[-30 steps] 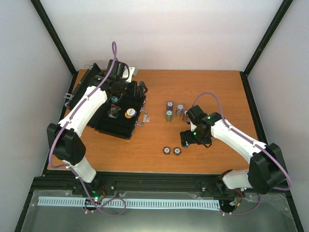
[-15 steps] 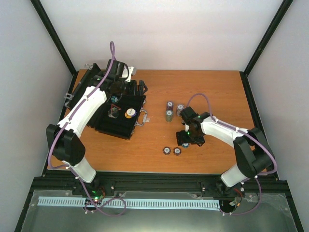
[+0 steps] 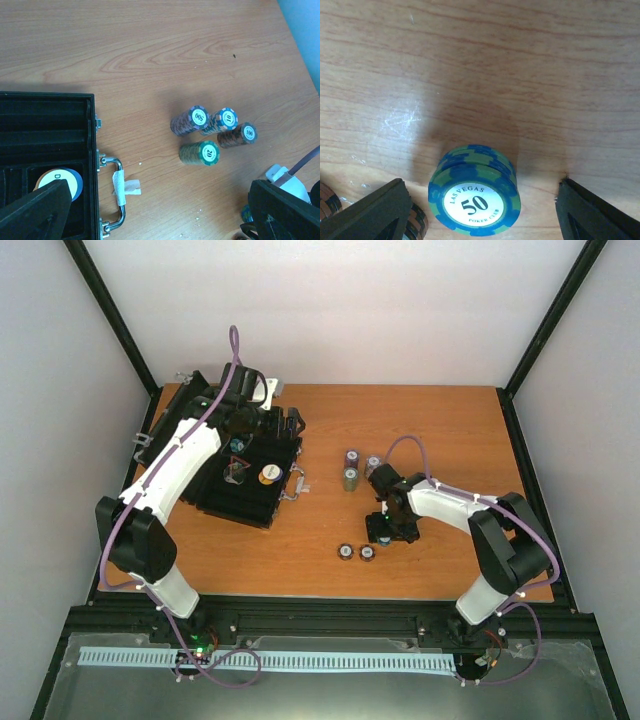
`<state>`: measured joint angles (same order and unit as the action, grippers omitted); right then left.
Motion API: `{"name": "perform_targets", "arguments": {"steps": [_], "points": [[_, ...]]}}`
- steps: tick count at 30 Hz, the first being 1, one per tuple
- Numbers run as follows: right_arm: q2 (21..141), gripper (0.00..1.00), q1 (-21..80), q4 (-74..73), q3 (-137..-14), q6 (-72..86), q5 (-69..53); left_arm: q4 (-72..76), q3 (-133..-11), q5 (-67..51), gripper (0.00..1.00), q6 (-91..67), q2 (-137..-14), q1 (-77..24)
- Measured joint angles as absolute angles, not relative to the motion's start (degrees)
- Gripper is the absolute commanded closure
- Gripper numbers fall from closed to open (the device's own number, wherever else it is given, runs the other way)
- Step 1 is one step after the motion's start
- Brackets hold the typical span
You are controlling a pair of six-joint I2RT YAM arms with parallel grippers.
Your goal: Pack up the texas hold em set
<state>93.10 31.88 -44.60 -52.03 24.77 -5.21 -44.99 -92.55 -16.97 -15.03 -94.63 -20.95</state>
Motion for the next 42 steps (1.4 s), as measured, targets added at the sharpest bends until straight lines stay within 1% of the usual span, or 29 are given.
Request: {"name": "perform_targets", "arguments": {"steps": [12,16,19,22,25,28,30,33,34,36,38,42], "points": [[94.9,0.26,33.1,-45.6,-53.3,25.4,-2.9,-45.2,-92.6,-17.0,0.0,-14.1,-94.6,-20.9],[95.0,0.3,33.5,-45.7,-53.3,25.6,-1.9,-45.6,-92.6,-17.0,0.0,-13.9,-94.6,-20.9],[95.2,0.39,33.8,-45.8,-53.3,25.7,-1.2,-46.0,-92.6,-17.0,0.0,-13.7,-94.6,-20.9],[95.6,0.44,34.0,-46.1,-53.6,25.8,-0.4,-46.2,-92.6,-16.9,0.0,-13.6,-94.6,-20.9],[96.1,0.54,34.3,-46.1,-54.0,25.8,-0.4,-46.4,-92.6,-16.9,0.0,-13.5,-94.6,-20.8],[96.4,0.58,34.6,-46.0,-54.4,25.9,-0.2,-46.4,-92.6,-16.7,0.0,-13.2,-94.6,-20.8],[96.4,0.65,34.7,-46.1,-54.5,25.9,-0.2,-46.5,-92.6,-16.7,0.0,-13.2,-94.6,-20.7],[96.6,0.7,34.8,-46.1,-54.6,25.8,-0.1,-46.5,-92.6,-16.5,0.0,-13.1,-94.6,-20.6],[96.6,0.73,34.8,-46.1,-54.6,25.8,-0.1,-46.5,-92.6,-16.5,0.0,-13.0,-94.6,-20.6],[96.7,0.81,34.8,-46.2,-54.7,25.8,-0.2,-46.6,-92.4,-16.5,0.0,-12.8,-94.6,-20.6],[96.7,0.84,34.8,-46.4,-54.9,25.8,-0.2,-46.6,-92.3,-16.5,0.0,-12.6,-94.6,-20.5],[97.0,0.84,34.8,-47.0,-55.7,25.8,-0.4,-46.7,-91.0,-17.3,0.0,-11.7,-94.6,-20.4]]}}
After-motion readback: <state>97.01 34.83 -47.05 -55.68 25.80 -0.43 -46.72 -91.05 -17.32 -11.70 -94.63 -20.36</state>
